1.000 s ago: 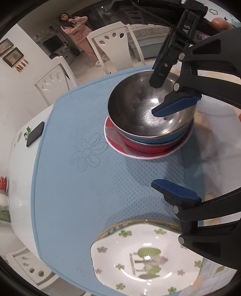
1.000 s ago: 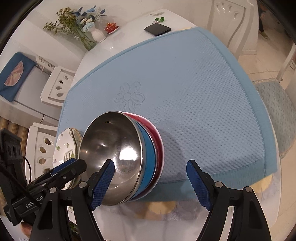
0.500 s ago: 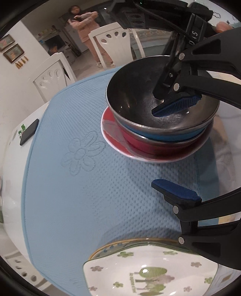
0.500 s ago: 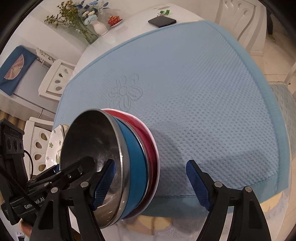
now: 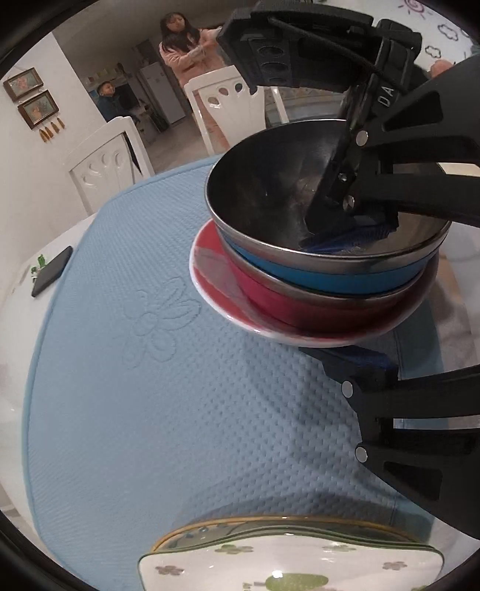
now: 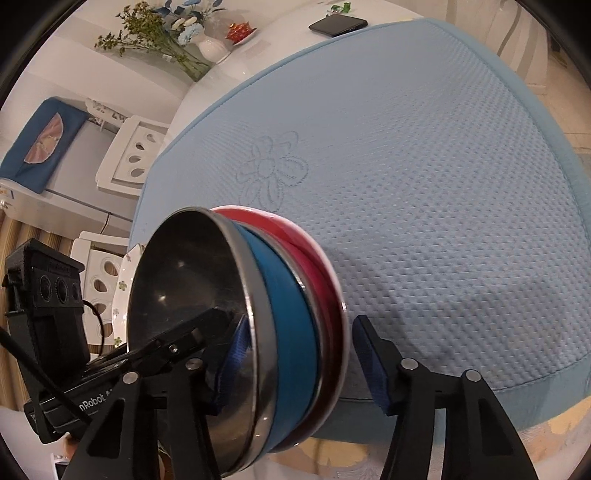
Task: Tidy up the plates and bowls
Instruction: 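Lift the bowl stack and carry it over the plate stack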
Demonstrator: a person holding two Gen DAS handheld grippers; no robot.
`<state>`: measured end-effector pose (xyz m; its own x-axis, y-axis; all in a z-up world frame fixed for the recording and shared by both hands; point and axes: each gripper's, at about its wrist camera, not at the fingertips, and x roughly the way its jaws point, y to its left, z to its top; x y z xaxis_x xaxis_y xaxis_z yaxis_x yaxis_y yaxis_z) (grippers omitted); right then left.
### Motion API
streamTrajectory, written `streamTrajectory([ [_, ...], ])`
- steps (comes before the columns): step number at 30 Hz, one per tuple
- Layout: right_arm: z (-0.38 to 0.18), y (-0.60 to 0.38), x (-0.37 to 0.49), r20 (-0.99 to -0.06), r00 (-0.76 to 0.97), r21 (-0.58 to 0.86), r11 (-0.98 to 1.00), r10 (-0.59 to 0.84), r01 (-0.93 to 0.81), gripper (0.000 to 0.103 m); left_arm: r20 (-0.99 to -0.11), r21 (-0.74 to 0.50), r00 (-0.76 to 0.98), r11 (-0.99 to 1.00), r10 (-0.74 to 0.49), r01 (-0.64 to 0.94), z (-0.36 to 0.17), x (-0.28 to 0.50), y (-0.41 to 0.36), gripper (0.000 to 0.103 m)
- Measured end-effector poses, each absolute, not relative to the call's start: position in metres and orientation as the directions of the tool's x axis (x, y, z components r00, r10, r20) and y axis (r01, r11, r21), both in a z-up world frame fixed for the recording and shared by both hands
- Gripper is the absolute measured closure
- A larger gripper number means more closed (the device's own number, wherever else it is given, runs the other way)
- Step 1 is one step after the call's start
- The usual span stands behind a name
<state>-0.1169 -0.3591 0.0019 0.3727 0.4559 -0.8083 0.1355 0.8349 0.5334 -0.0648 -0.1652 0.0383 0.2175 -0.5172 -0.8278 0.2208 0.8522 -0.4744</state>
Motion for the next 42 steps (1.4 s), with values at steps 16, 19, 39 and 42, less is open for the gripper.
streamTrajectory([
  [16, 0.024, -0.35, -0.109, -0.824, 0.392, 0.489, 0.863, 0.409, 0.127, 0.056, -0.834, -0.413, 0.319, 0.893, -0.45, 0.179, 0.06, -0.069, -0.165, 0.064],
  [19, 0.035, -0.347, -0.102, -0.817, 0.398, 0.495, 0.861, 0.417, 0.116, 0.056, -0.828, -0.408, 0.35, 0.899, -0.438, 0.16, 0.073, -0.068, -0.157, 0.064],
  [39, 0.129, -0.181, -0.068, -0.758, 0.446, 0.53, 0.848, 0.475, -0.002, 0.058, -0.772, -0.373, 0.537, 0.927, -0.339, 0.048, 0.17, -0.066, 0.011, 0.064],
  [42, 0.126, -0.152, -0.067, -0.766, 0.437, 0.531, 0.847, 0.471, 0.018, 0.058, -0.772, -0.367, 0.538, 0.929, -0.338, 0.057, 0.167, -0.065, 0.036, 0.063],
])
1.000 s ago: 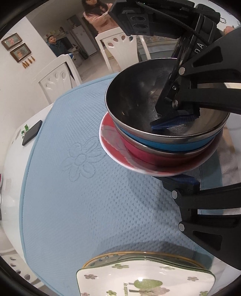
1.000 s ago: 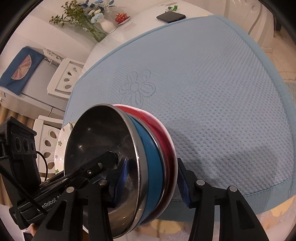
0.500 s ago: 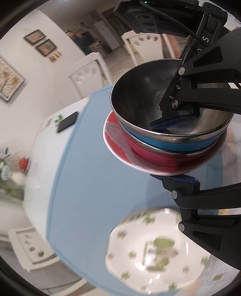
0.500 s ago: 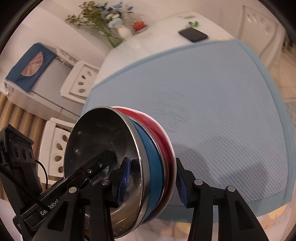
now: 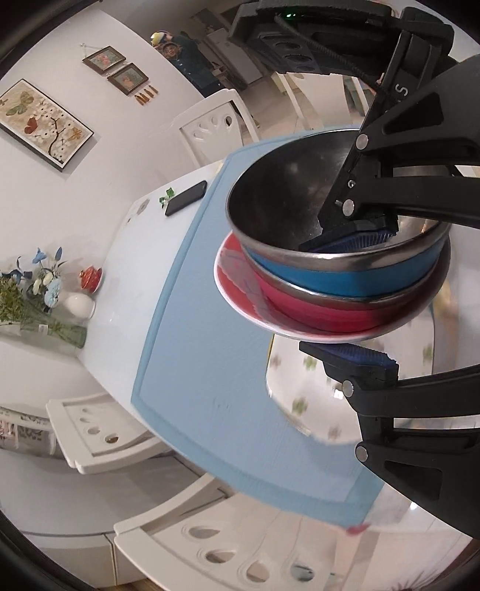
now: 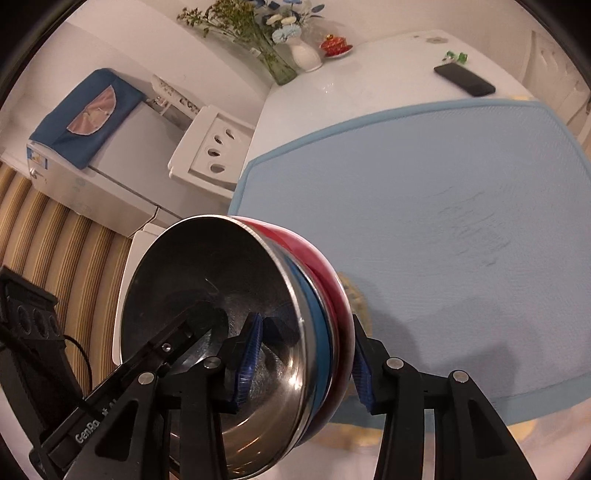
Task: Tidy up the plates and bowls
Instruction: 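Lift the bowl stack and carry it over the plate stack, then lower the bowl stack onto the plate stack with the right gripper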
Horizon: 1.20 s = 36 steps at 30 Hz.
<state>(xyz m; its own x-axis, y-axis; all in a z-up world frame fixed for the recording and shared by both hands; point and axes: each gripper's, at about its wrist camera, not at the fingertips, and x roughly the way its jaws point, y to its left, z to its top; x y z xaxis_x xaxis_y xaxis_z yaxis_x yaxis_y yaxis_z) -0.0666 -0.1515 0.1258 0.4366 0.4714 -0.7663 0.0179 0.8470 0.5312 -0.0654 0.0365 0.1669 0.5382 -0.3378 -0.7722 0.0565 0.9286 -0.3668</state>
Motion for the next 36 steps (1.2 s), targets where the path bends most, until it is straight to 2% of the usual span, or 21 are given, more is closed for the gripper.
streamTrajectory([
  [5, 0.117, -0.11, -0.055, -0.8, 0.413, 0.494, 0.869, 0.434, 0.043, 0.058, -0.788, -0.385, 0.498, 0.921, -0.362, 0.06, 0.143, -0.06, 0.07, 0.063],
  [15, 0.08, -0.087, -0.043, -0.878, 0.324, 0.409, 0.903, 0.351, 0.128, 0.058, -0.818, -0.437, 0.382, 0.897, -0.43, 0.074, 0.092, -0.051, 0.083, 0.063],
  [36, 0.063, -0.091, -0.039, -0.895, 0.309, 0.382, 0.911, 0.322, 0.157, 0.059, -0.806, -0.456, 0.361, 0.881, -0.469, 0.127, 0.072, -0.043, 0.08, 0.063],
])
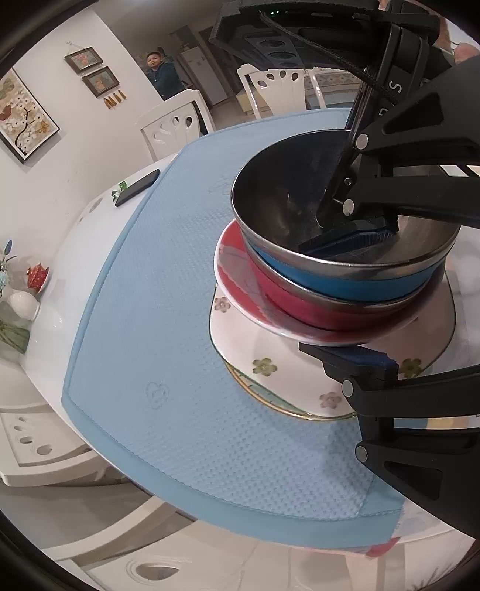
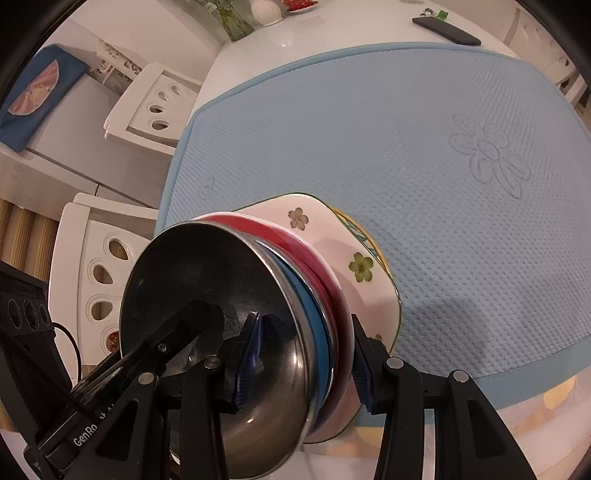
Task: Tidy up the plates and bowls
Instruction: 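Lower the bowl stack onto the plate stack with the right gripper, then open the right gripper and pull back from the stacked dishes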
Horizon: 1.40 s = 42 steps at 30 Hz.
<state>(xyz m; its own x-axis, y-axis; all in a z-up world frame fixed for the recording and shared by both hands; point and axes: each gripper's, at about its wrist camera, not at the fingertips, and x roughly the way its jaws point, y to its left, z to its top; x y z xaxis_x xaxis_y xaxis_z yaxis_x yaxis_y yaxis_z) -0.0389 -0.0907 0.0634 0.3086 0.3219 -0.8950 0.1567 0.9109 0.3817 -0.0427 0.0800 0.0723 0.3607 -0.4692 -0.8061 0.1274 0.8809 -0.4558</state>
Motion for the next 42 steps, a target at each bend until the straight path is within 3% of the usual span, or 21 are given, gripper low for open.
streamTrajectory([
  [13, 0.08, -0.112, -0.048, -0.856, 0.36, 0.446, 0.881, 0.37, 0.155, 0.059, -0.778, -0.484, 0.388, 0.865, -0.495, 0.132, 0.087, -0.043, 0.099, 0.061],
  [20, 0.112, -0.114, -0.072, -0.832, 0.432, 0.418, 0.906, 0.349, 0.073, 0.059, -0.769, -0.483, 0.402, 0.864, -0.496, 0.141, 0.098, -0.055, 0.112, 0.061],
  [28, 0.108, -0.111, -0.091, -0.841, 0.426, 0.401, 0.913, 0.334, 0.076, 0.059, -0.761, -0.481, 0.409, 0.861, -0.503, 0.165, 0.109, -0.064, 0.111, 0.061],
  [37, 0.179, -0.101, -0.103, -0.775, 0.582, 0.314, 0.949, 0.245, 0.019, 0.058, -0.678, -0.372, 0.583, 0.893, -0.449, 0.256, 0.182, -0.074, 0.116, 0.06],
  [40, 0.206, -0.094, -0.112, -0.731, 0.646, 0.276, 0.961, 0.221, -0.016, 0.044, -0.633, -0.304, 0.647, 0.905, -0.426, 0.299, 0.214, -0.078, 0.112, 0.053],
  [42, 0.223, -0.087, -0.118, -0.693, 0.689, 0.256, 0.966, 0.212, -0.04, 0.042, -0.605, -0.275, 0.675, 0.906, -0.423, 0.321, 0.229, -0.08, 0.11, 0.053],
])
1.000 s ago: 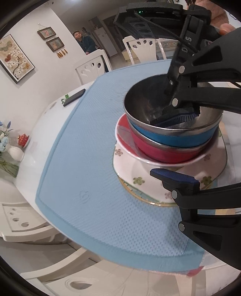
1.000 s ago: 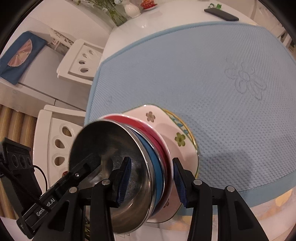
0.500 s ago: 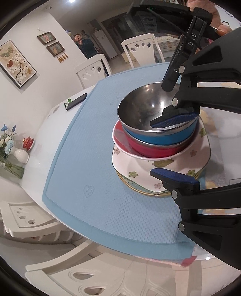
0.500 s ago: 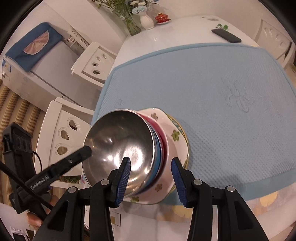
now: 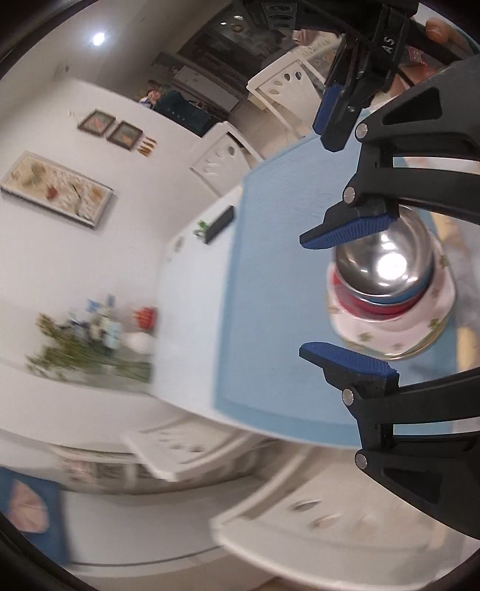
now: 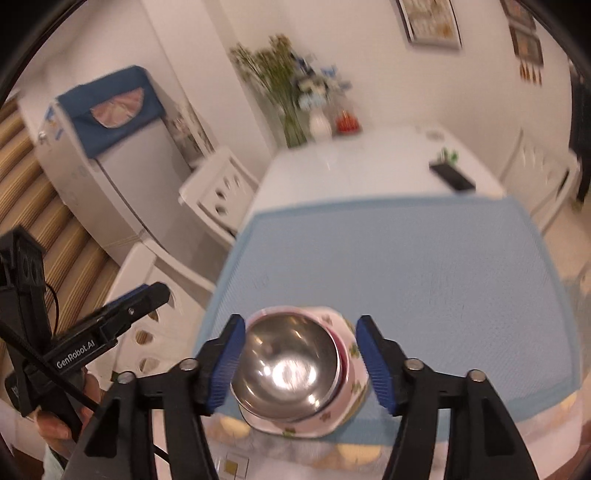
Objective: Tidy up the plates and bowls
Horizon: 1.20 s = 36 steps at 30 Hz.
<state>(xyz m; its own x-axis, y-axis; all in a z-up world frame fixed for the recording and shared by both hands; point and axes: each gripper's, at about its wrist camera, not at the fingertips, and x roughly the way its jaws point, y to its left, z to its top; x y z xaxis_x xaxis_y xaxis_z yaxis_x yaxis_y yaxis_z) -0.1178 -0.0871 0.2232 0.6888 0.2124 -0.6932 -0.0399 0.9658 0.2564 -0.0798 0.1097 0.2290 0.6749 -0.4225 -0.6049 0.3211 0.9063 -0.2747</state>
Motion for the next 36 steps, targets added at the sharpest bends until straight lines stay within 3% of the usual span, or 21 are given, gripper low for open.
streamTrajectory([
  [2, 0.234, -0.082, -0.121, -0.675, 0.709, 0.236, 0.97, 0.202, -0.052, 0.041, -0.581, -0.257, 0.693, 0.905, -0.426, 0.34, 0.243, -0.081, 0.108, 0.047],
  [4, 0.243, -0.078, -0.125, -0.662, 0.726, 0.215, 0.975, 0.186, -0.053, 0.038, -0.559, -0.264, 0.703, 0.899, -0.438, 0.35, 0.251, -0.082, 0.11, 0.035],
  [6, 0.247, -0.076, -0.128, -0.655, 0.733, 0.214, 0.975, 0.183, -0.053, 0.028, -0.538, -0.27, 0.714, 0.894, -0.448, 0.358, 0.258, -0.085, 0.112, 0.035],
  [13, 0.245, -0.075, -0.133, -0.665, 0.723, 0.234, 0.972, 0.185, -0.034, 0.026, -0.524, -0.232, 0.743, 0.909, -0.417, 0.346, 0.268, -0.091, 0.113, 0.035],
  [16, 0.243, -0.079, -0.136, -0.673, 0.71, 0.254, 0.966, 0.206, -0.039, 0.026, -0.512, -0.212, 0.763, 0.919, -0.394, 0.332, 0.272, -0.098, 0.111, 0.023],
  [22, 0.244, -0.088, -0.143, -0.678, 0.709, 0.236, 0.971, 0.193, -0.039, 0.025, -0.5, -0.204, 0.781, 0.928, -0.373, 0.312, 0.278, -0.11, 0.101, 0.023],
  [28, 0.238, -0.114, -0.136, -0.757, 0.641, 0.187, 0.982, 0.128, 0.025, 0.023, -0.522, -0.192, 0.783, 0.941, -0.338, 0.279, 0.281, -0.122, 0.082, 0.023],
  [36, 0.261, -0.149, -0.152, -0.717, 0.682, 0.239, 0.97, 0.147, 0.043, 0.02, -0.512, -0.098, 0.82, 0.965, -0.257, 0.242, 0.294, -0.15, 0.062, 0.021],
])
